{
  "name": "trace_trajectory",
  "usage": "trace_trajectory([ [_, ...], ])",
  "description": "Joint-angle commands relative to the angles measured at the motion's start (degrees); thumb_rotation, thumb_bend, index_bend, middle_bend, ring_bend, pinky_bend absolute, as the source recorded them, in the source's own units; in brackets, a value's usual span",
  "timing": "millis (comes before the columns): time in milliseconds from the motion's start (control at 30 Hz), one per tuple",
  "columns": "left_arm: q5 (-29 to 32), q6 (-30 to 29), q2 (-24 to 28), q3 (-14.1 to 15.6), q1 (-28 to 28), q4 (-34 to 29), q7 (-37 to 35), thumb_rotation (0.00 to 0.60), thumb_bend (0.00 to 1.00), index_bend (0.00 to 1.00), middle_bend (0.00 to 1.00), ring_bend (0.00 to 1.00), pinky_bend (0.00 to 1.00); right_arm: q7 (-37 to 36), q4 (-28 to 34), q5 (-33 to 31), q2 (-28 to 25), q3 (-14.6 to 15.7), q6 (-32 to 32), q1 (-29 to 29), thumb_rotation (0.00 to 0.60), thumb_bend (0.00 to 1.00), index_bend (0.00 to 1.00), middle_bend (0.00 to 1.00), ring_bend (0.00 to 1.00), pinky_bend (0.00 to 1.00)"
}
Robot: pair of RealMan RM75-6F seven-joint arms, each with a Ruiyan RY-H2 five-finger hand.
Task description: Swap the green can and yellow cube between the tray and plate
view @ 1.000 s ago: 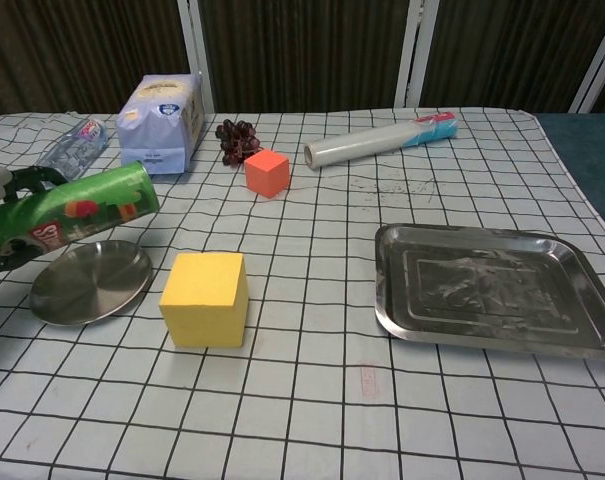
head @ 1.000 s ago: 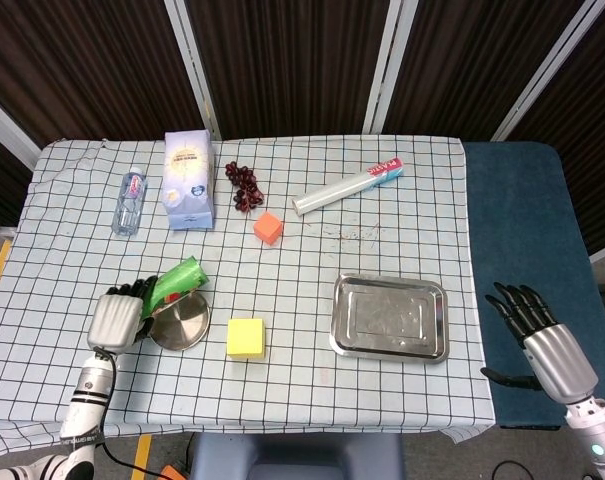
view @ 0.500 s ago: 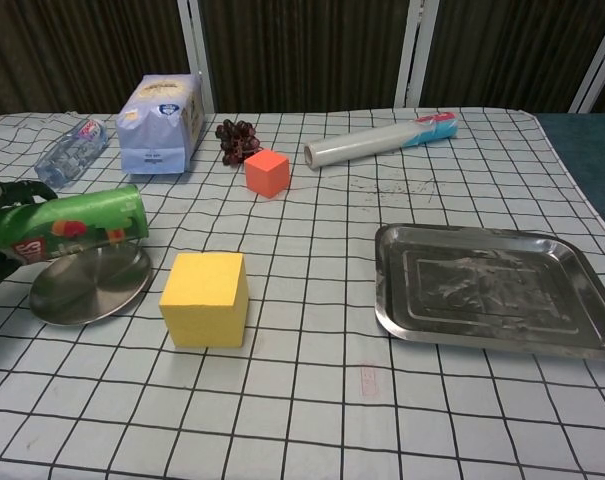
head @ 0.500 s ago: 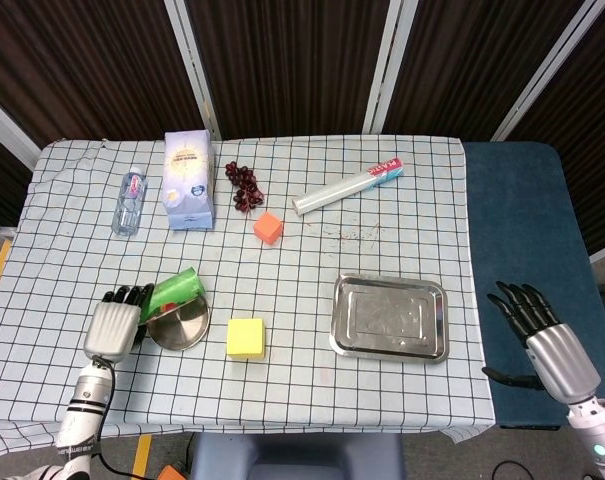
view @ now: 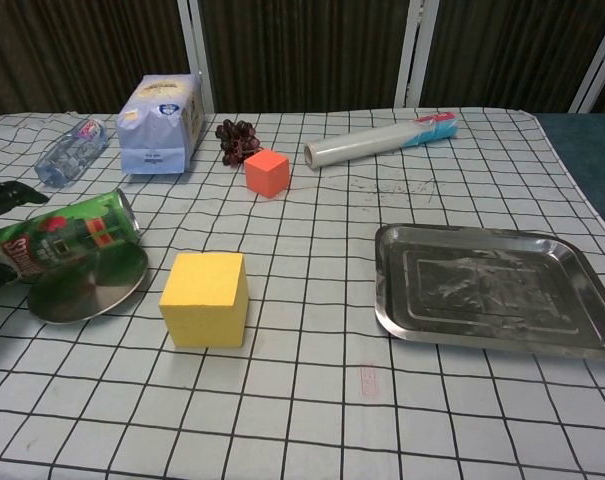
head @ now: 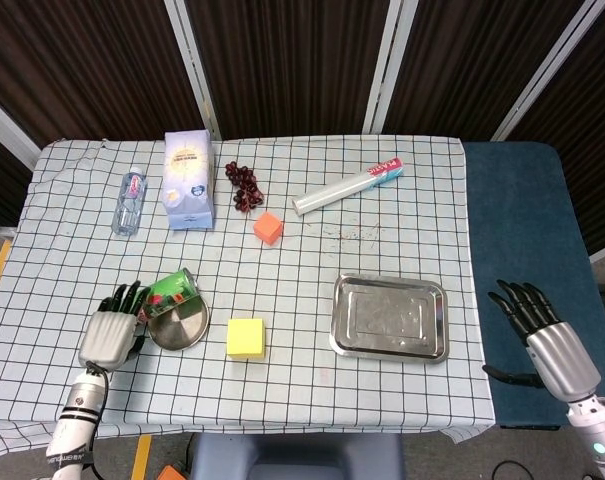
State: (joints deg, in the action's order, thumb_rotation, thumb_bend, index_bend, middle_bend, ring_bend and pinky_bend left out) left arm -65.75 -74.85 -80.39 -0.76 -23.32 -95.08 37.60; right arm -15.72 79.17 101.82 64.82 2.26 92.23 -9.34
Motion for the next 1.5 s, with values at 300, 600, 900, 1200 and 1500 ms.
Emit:
trace_trajectory([
  [300,-10.93,-12.3,5.36,1.42,6.79,-1.83,-7.71,0.6,0.37,0.01,0.0,0.0,0.21,1.13,-0.23,-0.15,0.56,-0.16,-0.61,-0.24,0.6,0.02,0.0,0.0,0.0,0.0],
  [600,-19.06,-21.81,6.63,4.39,14.58,6.67,-17.52,0.6,0.37,0.1,0.05,0.0,0.16,4.09,4.86,1.59,1.44,-1.07,-8.45,-6.2,0.6,0.02,0.0,0.0,0.0,0.0],
  [900,-17.62,-19.76,7.01,2.39,15.61,7.42,-17.33,0.6,0.37,0.11,0.05,0.0,0.16,2.73,14.73,-2.43,5.36,-5.6,-30.49,-21.66,0.6,0.02,0.0,0.01,0.0,0.0],
  [1200,-14.57,-15.09,7.43,1.16,15.61,6.99,-15.35,0.6,0.37,0.11,0.05,0.0,0.16,12.24,15.46,-11.42,15.73,-9.68,-43.49,-30.51,0.6,0.02,0.03,0.05,0.0,0.0],
  [1500,-15.58,-13.3,7.48,1.16,15.69,6.62,-14.51,0.6,0.38,0.11,0.05,0.0,0.16,21.86,11.99,-20.85,25.4,-12.38,-49.53,-36.31,0.6,0.02,0.06,0.07,0.0,0.0],
])
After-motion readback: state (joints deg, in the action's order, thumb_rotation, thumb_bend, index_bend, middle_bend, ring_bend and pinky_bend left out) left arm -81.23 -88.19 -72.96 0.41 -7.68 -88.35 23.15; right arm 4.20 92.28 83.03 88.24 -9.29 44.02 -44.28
